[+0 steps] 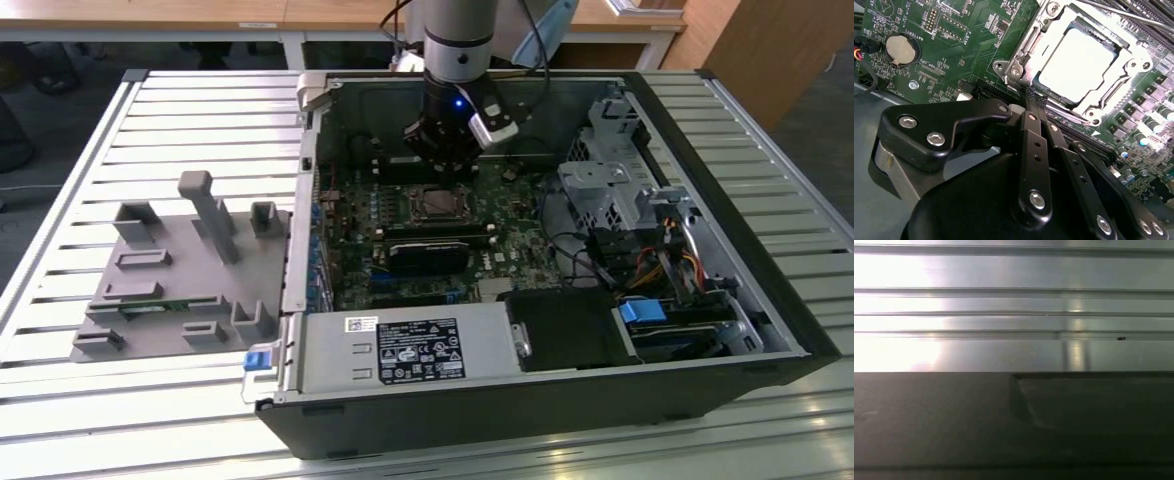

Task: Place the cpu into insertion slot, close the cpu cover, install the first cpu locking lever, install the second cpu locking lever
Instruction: 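Install the first cpu locking lever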

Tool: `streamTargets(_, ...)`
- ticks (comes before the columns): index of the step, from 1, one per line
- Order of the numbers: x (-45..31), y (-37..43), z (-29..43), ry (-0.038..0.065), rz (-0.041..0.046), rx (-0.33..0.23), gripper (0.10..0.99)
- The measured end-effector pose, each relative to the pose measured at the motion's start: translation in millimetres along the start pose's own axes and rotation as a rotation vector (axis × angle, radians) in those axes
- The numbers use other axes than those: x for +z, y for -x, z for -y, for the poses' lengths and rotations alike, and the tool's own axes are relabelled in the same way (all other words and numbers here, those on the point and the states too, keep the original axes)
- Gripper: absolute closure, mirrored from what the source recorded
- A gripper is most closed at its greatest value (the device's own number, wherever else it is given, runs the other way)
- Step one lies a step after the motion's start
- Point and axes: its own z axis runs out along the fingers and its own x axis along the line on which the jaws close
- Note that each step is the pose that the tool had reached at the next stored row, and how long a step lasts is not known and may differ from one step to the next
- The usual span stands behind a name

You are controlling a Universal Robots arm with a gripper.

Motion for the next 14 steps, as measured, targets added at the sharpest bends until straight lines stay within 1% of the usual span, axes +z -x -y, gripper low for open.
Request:
streamTargets(3, 1.0, 0.2, -0.1, -0.003, 0.0004, 0.000, 0.980)
streamTargets(5, 1.8, 0.3, -0.1, -0.010, 0.0006, 0.000, 0.980)
streamTargets(6, 2.0, 0.4, -0.1, -0.012, 0.0004, 0.000, 0.980)
streamTargets(10, 2.6, 1.1, -0.7, -0.013, -0.0001, 0.000, 0.980)
streamTargets(14, 3.2, 2.2, -1.0, -0.010, -0.0003, 0.000, 0.980)
